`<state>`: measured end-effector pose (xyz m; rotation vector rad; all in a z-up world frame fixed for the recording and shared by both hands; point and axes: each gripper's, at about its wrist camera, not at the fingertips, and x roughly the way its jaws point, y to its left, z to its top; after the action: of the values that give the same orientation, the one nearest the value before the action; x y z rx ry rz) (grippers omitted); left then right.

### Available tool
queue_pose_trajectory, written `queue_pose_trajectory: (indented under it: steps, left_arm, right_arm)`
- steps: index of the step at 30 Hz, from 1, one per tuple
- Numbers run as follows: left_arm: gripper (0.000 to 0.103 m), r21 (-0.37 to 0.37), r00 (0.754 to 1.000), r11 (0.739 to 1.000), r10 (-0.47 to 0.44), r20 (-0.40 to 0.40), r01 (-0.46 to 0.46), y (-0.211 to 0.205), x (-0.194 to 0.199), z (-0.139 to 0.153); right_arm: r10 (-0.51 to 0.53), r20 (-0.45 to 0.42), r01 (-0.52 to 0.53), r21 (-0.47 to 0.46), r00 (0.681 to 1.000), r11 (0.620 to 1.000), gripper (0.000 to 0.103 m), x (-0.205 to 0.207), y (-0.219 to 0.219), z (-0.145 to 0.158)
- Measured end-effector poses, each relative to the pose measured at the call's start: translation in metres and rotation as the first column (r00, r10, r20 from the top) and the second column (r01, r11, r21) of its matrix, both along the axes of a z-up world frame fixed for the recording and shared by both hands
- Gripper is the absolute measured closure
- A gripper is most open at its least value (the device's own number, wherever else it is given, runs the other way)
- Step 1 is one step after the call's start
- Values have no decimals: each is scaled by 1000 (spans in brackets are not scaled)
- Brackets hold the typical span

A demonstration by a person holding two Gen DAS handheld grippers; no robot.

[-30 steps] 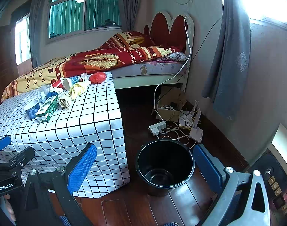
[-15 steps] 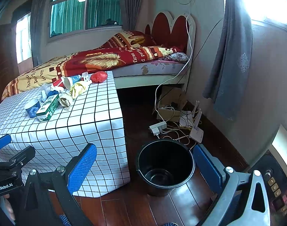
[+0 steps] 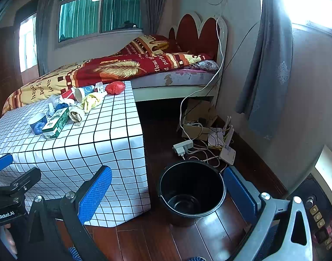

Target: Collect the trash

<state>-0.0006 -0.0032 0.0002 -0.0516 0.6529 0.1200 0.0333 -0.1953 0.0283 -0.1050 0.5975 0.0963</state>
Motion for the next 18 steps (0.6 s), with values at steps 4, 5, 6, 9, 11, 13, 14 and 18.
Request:
queue_pose_trajectory:
  steps: [4, 5, 6, 9, 11, 13, 14, 18]
  left_arm:
    - [1, -1, 1000, 1000, -2, 0, 2, 0, 0, 0]
    - [1, 0, 1000, 1000, -1, -1, 1, 0, 0, 0]
    - [1, 0, 1000, 1000, -1, 0, 1, 0, 0, 0]
    - [1, 0, 1000, 1000, -1, 0, 1, 0, 0, 0]
    - [1, -1, 1000, 1000, -1, -2, 1, 0, 0, 0]
    - [1, 1, 1000, 1000, -1, 0, 1, 0, -1, 0]
    - [1, -1, 1000, 1000, -1, -1, 1, 0, 0, 0]
    - [1, 0, 1000, 1000, -1, -1, 1, 0, -1, 0]
  right_arm:
    - [0, -1, 0, 1, 1000, 1000, 0, 0, 0, 0]
    - [0, -1, 0, 0, 1000, 1000, 0, 0, 0, 0]
    - [1, -3, -1, 0, 1000, 1000, 0, 0, 0, -1]
    - [1, -2, -1, -2, 1000, 1000, 0, 0, 0, -1]
    - [2, -4, -2, -1, 1000, 1000, 0, 0, 0, -1]
    - [1, -3, -1, -1, 1000, 1000, 0, 0, 0, -1]
    - [2, -4, -2, -1, 1000, 1000, 0, 0, -1, -1]
    - [2, -4, -2, -1, 1000, 1000, 0, 0, 0, -1]
